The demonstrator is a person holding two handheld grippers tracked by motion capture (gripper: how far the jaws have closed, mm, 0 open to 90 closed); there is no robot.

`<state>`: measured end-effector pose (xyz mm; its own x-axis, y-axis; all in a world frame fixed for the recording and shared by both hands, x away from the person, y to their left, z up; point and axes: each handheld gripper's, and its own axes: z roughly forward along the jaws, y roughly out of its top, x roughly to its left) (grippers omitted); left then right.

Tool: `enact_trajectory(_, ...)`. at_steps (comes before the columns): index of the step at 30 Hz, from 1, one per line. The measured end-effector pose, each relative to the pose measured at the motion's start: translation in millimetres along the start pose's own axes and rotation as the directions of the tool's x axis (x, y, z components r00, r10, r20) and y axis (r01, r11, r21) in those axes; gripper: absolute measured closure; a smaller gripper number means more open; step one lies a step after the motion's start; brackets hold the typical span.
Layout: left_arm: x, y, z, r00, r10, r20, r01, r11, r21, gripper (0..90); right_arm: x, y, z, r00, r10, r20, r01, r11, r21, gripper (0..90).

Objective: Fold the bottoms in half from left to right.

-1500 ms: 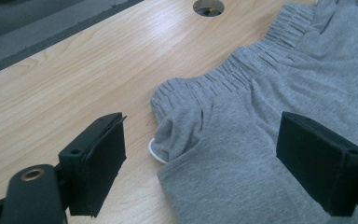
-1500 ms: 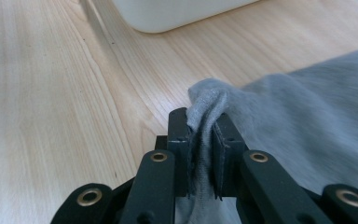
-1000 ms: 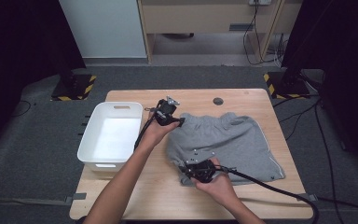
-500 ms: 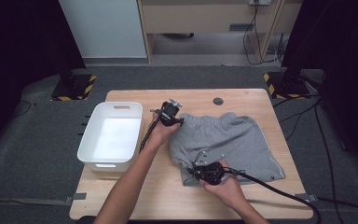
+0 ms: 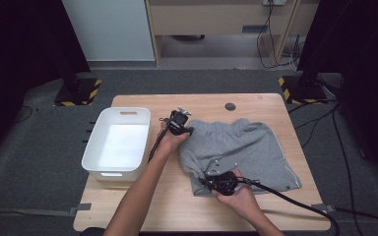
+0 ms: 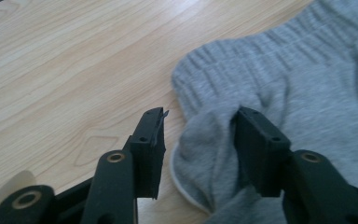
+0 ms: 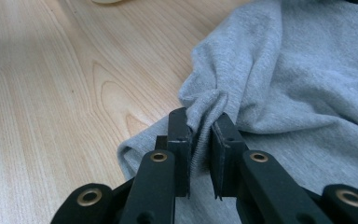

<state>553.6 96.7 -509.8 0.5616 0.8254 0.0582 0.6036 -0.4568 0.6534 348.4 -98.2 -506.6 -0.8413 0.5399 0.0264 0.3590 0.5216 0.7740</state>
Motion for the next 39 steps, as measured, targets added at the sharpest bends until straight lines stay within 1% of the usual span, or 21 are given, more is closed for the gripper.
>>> enact_trajectory(2,3.5,-3.5,1.9,0.9999,-0.014,0.007,0.014,0.9999,0.004,49.6,0.3,-0.2,0.2,1.0000,-0.003,-0.001,0.003,1.000,-0.001,80.5)
enact_trajectory(4,4.9,-6.1,4.2,0.9998,-0.017,0.011,0.017,0.9998,0.010,49.3,0.3,0.0,-0.2,1.0000,-0.004,-0.003,0.004,1.000,-0.001,80.5)
enact_trajectory(6,5.6,-7.1,6.2,0.9992,-0.029,0.027,0.029,0.9995,0.009,49.3,0.1,0.2,-0.5,1.0000,-0.004,-0.004,0.004,1.000,-0.002,80.5)
enact_trajectory(8,5.6,-7.8,7.7,0.9991,-0.031,0.030,0.031,0.9995,0.013,49.1,0.4,0.1,-0.7,1.0000,-0.001,-0.006,0.001,1.000,-0.004,80.5)
enact_trajectory(12,5.4,-9.2,9.0,0.9981,-0.046,0.040,0.045,0.9989,0.008,48.7,0.5,0.6,-1.4,0.9999,0.000,-0.011,0.000,1.000,-0.011,80.5)
enact_trajectory(13,5.3,-9.8,9.1,0.9974,-0.053,0.048,0.053,0.9986,0.006,48.7,0.5,0.8,-1.8,0.9999,0.001,-0.012,-0.001,1.000,-0.012,80.5)
enact_trajectory(15,5.2,-10.7,9.0,0.9971,-0.051,0.057,0.051,0.9987,0.002,47.6,0.1,1.1,-2.1,1.0000,0.002,-0.009,-0.002,1.000,-0.011,80.5)
enact_trajectory(17,4.5,-10.8,8.4,0.9970,-0.049,0.060,0.049,0.9988,0.004,48.5,-0.1,1.1,-2.1,1.0000,0.004,-0.009,-0.004,1.000,-0.010,80.5)
enact_trajectory(18,4.1,-11.3,8.0,0.9967,-0.042,0.069,0.042,0.9991,0.000,50.2,0.0,1.1,-2.2,1.0000,0.005,-0.009,-0.005,1.000,-0.010,80.6)
enact_trajectory(20,2.8,-11.3,7.1,0.9961,-0.031,0.083,0.031,0.9995,0.000,57.7,0.5,1.3,-2.5,0.9999,0.003,-0.012,-0.004,1.000,-0.014,80.6)
enact_trajectory(22,-0.7,-10.2,6.3,0.9949,-0.026,0.098,0.026,0.9996,0.007,68.1,0.7,1.7,-3.4,0.9999,0.004,-0.013,-0.004,1.000,-0.015,80.7)
enact_trajectory(24,-3.4,-8.8,6.0,0.9947,-0.024,0.100,0.023,0.9997,0.011,73.9,0.1,2.1,-4.2,0.9999,0.006,-0.012,-0.006,1.000,-0.016,80.7)
enact_trajectory(25,-3.9,-7.6,5.1,0.9940,-0.030,0.105,0.029,0.9995,0.012,75.9,-0.2,2.3,-4.4,0.9999,0.007,-0.012,-0.008,1.000,-0.018,80.8)
enact_trajectory(26,-4.1,-6.9,4.2,0.9939,-0.028,0.106,0.026,0.9996,0.012,77.6,-0.2,3.0,-5.2,0.9998,0.008,-0.016,-0.008,1.000,-0.023,80.9)
enact_trajectory(27,-4.2,-6.1,3.1,0.9942,-0.022,0.106,0.022,0.9997,0.008,78.5,-0.2,3.6,-5.9,0.9998,0.007,-0.018,-0.007,1.000,-0.028,81.0)
enact_trajectory(29,-3.8,-3.6,-1.6,0.9938,-0.027,0.108,0.027,0.9996,-0.006,79.5,0.4,5.3,-8.2,0.9997,0.009,-0.021,-0.010,0.999,-0.039,81.1)
enact_trajectory(32,-4.9,3.0,-12.9,0.9942,-0.025,0.105,0.030,0.9985,-0.047,79.9,1.8,9.0,-11.9,0.9996,0.006,-0.028,-0.008,0.998,-0.060,81.3)
enact_trajectory(33,-5.8,5.7,-17.4,0.9937,-0.023,0.110,0.030,0.9979,-0.058,80.0,2.1,10.4,-13.1,0.9994,0.004,-0.033,-0.006,0.998,-0.065,81.3)
enact_trajectory(35,-8.4,11.5,-26.0,0.9934,-0.008,0.114,0.017,0.9972,-0.073,80.0,3.8,13.2,-15.1,0.9993,-0.003,-0.038,0.000,0.997,-0.076,81.4)
enact_trajectory(36,-10.1,14.9,-29.9,0.9937,0.003,0.112,0.005,0.9974,-0.072,80.0,4.8,14.5,-16.0,0.9991,-0.010,-0.040,0.006,0.997,-0.081,81.5)
enact_trajectory(39,-16.2,25.6,-40.9,0.9932,0.023,0.114,-0.013,0.9958,-0.091,80.1,8.5,17.2,-19.6,0.9991,-0.031,-0.030,0.028,0.995,-0.094,81.5)
